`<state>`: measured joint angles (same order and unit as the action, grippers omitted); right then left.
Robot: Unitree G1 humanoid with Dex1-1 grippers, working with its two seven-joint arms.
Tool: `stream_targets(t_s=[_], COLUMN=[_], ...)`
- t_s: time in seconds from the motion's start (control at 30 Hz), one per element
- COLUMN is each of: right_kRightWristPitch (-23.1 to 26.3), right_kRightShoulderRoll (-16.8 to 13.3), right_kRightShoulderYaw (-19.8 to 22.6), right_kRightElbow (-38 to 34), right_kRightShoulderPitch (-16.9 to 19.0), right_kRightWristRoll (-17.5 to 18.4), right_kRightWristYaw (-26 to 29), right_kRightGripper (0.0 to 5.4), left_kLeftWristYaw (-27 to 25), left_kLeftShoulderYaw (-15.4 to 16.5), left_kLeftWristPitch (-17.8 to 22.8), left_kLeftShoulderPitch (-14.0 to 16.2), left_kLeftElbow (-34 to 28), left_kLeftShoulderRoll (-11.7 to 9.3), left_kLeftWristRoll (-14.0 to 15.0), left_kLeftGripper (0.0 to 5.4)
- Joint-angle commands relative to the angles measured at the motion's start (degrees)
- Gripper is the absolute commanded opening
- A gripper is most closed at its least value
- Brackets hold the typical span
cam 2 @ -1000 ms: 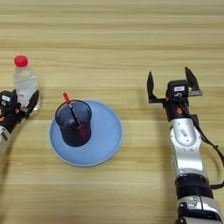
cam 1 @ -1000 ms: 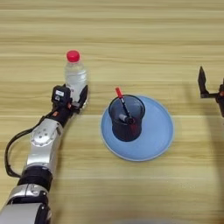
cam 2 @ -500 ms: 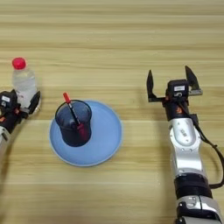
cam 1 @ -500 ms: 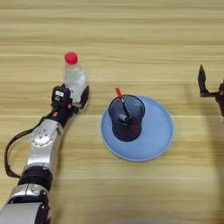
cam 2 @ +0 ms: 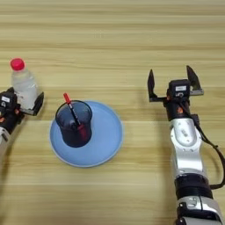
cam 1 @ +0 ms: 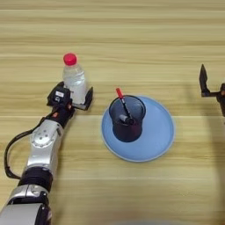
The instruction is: Move the objects on the table
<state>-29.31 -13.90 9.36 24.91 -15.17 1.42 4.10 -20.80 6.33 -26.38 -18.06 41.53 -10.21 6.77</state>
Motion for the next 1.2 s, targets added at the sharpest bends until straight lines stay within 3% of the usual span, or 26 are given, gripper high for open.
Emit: stream_targets(t_s=[0.03,0.5,0.6,0.67,0.8,1.0,1.2], right_kRightWristPitch=[-0.5,-0.8,-1.6,-1.1,8.9,26.1,31.7], right_kRightShoulderRoll=[0.1,0.2,0.1,-0.2,-2.4,-8.7,-11.2], right_kRightShoulderYaw=[0.3,0.4,-0.1,-1.2,-6.2,-10.9,-12.9], right_kRightElbow=[0.0,-0.3,-2.6,-6.0,-18.8,-33.1,-34.7], right_kRightShoulderPitch=[-1.0,-1.0,-0.9,-0.6,2.0,6.9,7.5], right_kRightWristRoll=[0.4,0.7,2.1,5.0,16.8,30.2,30.3], right_kRightWristYaw=[-0.1,0.1,2.1,6.1,20.6,37.1,43.6], right_kRightGripper=[5.4,5.4,5.4,5.4,5.4,5.4,5.4], left_kLeftWristYaw=[-0.3,0.3,0.4,0.4,0.3,0.5,0.3], left_kLeftShoulderYaw=[-0.5,0.0,0.1,0.0,-0.1,-0.3,-0.3], left_kLeftWristPitch=[-1.4,-7.6,-7.8,-7.9,-7.9,-8.0,-8.1], left_kLeftShoulderPitch=[-0.2,-0.3,-0.3,-0.3,-0.4,-0.6,-0.4], left_kLeftElbow=[-0.5,-2.0,-2.1,-2.0,-1.7,-1.2,-2.0], left_kLeftShoulderRoll=[-0.3,-0.5,-0.6,-0.6,-0.4,-0.2,-0.2], left_kLeftWristRoll=[-0.7,-0.2,-0.1,-0.1,-0.3,-0.5,-0.2], left_kLeftGripper=[5.39,5.39,5.39,5.39,5.39,5.39,5.39])
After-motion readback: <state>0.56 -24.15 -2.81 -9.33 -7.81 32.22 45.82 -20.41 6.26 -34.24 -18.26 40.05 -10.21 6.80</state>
